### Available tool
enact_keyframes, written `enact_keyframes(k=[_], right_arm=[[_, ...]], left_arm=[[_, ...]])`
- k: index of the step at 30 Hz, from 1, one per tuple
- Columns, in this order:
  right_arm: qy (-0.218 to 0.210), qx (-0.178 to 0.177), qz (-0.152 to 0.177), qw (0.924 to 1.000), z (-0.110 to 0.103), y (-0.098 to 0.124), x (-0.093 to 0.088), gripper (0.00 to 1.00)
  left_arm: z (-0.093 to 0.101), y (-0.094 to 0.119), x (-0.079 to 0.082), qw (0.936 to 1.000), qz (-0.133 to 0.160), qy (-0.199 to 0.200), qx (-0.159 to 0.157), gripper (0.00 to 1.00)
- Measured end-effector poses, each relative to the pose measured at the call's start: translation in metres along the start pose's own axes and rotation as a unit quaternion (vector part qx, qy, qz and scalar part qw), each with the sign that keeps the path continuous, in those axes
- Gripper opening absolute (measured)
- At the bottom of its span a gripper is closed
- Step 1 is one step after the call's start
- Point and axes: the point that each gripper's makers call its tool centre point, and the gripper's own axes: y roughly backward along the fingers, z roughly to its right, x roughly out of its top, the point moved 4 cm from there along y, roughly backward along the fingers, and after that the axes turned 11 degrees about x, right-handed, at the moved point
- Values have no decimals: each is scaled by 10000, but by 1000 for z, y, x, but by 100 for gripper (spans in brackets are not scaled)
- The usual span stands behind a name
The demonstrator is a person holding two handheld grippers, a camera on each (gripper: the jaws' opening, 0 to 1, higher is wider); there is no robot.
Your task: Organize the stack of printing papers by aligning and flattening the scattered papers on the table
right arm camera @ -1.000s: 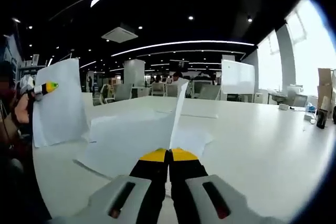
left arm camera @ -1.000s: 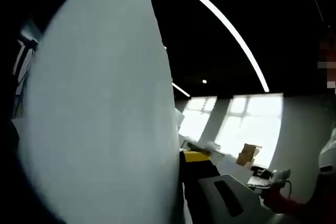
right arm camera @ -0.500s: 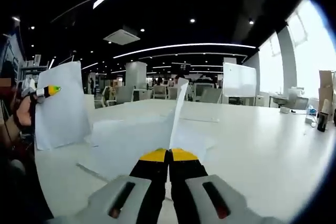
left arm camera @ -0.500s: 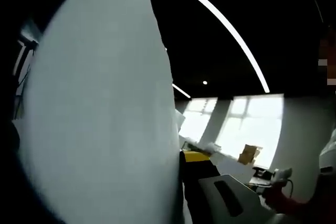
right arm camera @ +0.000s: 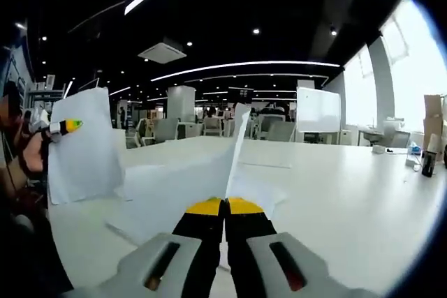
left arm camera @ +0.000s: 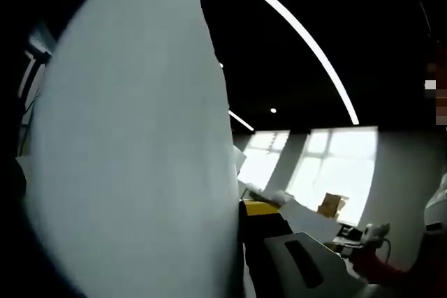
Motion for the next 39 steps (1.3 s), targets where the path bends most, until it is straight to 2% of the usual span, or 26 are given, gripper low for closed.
enact_keyframes(k=[7,12,39], right_arm=[[69,43,123,9999,-1,2,13,0],[218,84,77,9997,-3,1,19,0],[478,378,597,9964,-22,11,71,0]], left_arm=[[1,-1,1,10000,6,-8,-13,6],[1,-1,0,10000,-12,6,-4,6],[-1,1,-1,10000,0,32,19,6]])
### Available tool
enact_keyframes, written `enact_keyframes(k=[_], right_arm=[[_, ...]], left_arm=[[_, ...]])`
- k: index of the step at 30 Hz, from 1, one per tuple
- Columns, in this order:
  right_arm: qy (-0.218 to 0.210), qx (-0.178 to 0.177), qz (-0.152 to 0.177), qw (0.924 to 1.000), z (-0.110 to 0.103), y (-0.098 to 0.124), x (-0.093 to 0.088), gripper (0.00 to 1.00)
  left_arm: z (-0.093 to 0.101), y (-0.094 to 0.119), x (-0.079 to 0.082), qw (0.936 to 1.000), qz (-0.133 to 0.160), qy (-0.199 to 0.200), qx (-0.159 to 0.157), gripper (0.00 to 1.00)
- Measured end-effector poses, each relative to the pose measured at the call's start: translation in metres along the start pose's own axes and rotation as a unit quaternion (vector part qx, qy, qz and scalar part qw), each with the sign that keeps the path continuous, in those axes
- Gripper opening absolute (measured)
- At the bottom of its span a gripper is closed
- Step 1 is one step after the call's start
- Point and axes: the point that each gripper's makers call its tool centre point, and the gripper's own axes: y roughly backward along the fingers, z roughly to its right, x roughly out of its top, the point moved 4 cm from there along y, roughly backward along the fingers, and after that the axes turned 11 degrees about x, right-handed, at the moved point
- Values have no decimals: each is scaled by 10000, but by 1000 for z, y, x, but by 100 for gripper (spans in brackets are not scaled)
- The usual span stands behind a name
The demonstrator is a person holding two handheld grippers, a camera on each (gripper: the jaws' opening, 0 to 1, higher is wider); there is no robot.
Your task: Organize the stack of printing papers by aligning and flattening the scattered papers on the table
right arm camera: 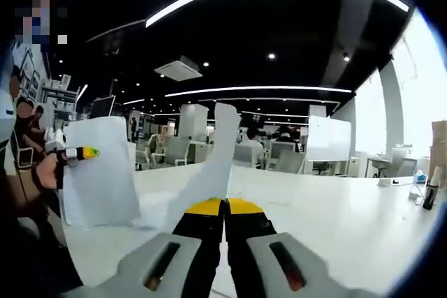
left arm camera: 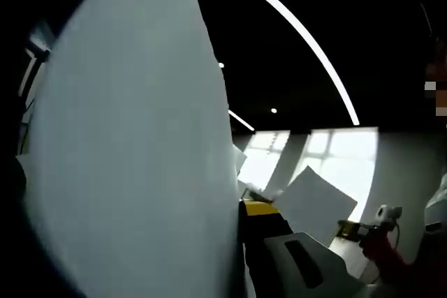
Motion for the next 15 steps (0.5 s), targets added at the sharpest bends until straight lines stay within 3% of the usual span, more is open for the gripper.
enact_keyframes(k=[6,15], right_arm=[[-196,114,123,9997,1,-1,2,0],[64,207,210,9995,-1,-1,12,0]], left_arm=[[0,0,1,10000,8,4,-6,6],[1,-1,1,10000,-20,-34,-25,6]])
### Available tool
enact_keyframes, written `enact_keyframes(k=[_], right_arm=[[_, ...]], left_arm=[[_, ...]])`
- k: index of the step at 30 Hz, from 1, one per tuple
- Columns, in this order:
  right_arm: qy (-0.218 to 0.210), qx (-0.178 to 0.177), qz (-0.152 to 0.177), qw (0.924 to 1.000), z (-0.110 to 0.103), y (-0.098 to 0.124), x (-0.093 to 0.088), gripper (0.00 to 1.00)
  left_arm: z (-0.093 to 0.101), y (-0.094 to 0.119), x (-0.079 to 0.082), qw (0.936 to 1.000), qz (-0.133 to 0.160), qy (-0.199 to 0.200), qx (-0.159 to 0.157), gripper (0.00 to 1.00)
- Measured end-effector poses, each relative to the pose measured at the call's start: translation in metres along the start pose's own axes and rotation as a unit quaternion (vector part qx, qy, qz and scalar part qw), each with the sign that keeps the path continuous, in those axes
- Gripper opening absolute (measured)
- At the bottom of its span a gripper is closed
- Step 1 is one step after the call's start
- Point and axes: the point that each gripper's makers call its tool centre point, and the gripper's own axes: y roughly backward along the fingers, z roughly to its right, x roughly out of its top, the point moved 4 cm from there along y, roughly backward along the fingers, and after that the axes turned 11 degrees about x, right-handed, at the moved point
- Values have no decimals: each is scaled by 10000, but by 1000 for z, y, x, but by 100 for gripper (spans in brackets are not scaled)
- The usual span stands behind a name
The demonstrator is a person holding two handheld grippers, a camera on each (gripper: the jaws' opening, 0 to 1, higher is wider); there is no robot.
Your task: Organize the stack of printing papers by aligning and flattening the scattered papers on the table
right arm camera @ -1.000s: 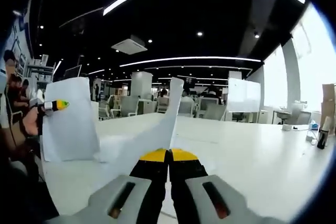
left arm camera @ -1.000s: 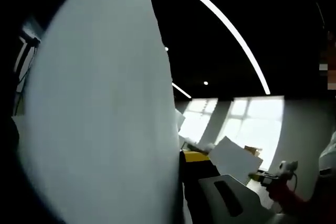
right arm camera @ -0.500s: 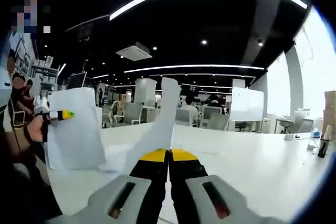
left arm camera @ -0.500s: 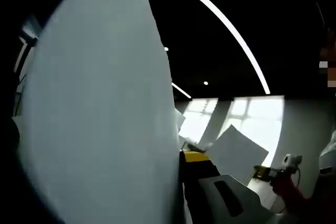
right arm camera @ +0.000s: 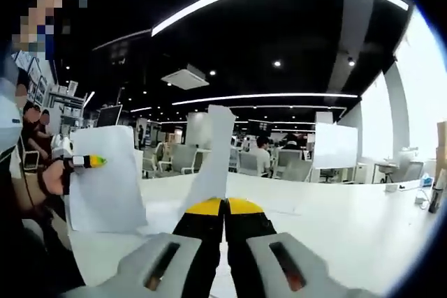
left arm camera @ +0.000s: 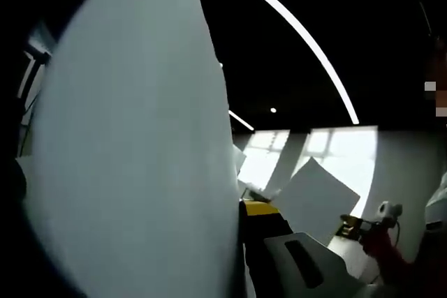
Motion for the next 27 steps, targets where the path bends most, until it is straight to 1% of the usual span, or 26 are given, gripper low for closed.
enact_keyframes(k=[4,6,13,17,23,27], right_arm=[[-138,99,145,9998,-2,1,4,0],[-120,118,188,9997,-2,2,6,0],[-124,45,251,9996,3,5,7,0],[-187,99,354,9991,3,8,13,0],[-170,90,403,9990,4,8,19,0],[-129,136,482,9987,3,9,28,0]], left_arm=[[2,-1,0,10000,-9,-14,-28,6],[2,-1,0,10000,-13,-26,-28,6],[3,-2,-1,10000,-26,-8,-31,6],[3,-2,-1,10000,-20,-5,-19,6],[3,-2,-3,10000,-33,2,-10,6],[3,-2,-3,10000,-34,-6,0,6]])
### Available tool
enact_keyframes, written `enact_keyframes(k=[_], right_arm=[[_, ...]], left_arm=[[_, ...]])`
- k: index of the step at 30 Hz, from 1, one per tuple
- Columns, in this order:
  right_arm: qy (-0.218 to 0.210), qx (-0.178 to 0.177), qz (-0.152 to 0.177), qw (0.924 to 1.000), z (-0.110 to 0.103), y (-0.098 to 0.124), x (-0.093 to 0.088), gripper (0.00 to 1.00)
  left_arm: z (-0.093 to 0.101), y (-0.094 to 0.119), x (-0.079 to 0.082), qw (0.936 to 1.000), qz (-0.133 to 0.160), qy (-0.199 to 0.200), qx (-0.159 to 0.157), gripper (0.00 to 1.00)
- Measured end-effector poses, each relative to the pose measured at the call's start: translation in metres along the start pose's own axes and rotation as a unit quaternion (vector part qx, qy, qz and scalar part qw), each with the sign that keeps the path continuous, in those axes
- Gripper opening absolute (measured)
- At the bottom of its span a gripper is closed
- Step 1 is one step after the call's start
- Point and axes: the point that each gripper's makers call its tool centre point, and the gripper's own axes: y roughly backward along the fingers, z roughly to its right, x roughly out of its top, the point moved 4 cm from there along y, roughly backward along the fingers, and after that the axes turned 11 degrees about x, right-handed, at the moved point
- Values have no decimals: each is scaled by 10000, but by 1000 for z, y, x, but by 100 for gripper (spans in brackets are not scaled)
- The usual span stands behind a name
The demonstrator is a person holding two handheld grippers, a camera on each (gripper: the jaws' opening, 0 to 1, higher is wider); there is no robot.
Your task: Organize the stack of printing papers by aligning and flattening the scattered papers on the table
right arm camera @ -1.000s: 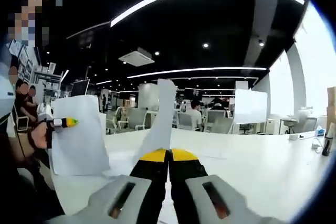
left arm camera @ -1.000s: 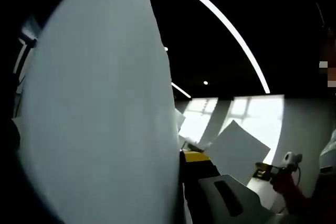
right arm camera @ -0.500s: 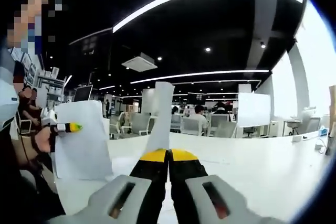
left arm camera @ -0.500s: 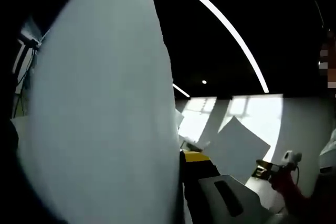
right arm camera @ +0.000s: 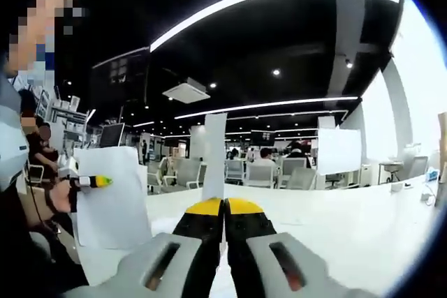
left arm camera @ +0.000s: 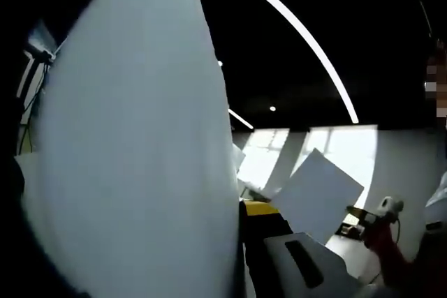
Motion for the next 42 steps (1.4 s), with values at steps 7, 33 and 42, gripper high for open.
enact_keyframes(k=[7,33,42], right_arm=[[65,38,43,10000,-1,-2,7,0],[-611,1189,187,9908,-37,-20,39,0],[-1051,1846,3,9772,-55,-28,42,0]], left_arm=[[0,0,1,10000,15,3,3,6],[-7,3,2,10000,34,-17,32,6],[-7,4,1,10000,35,-37,9,6]])
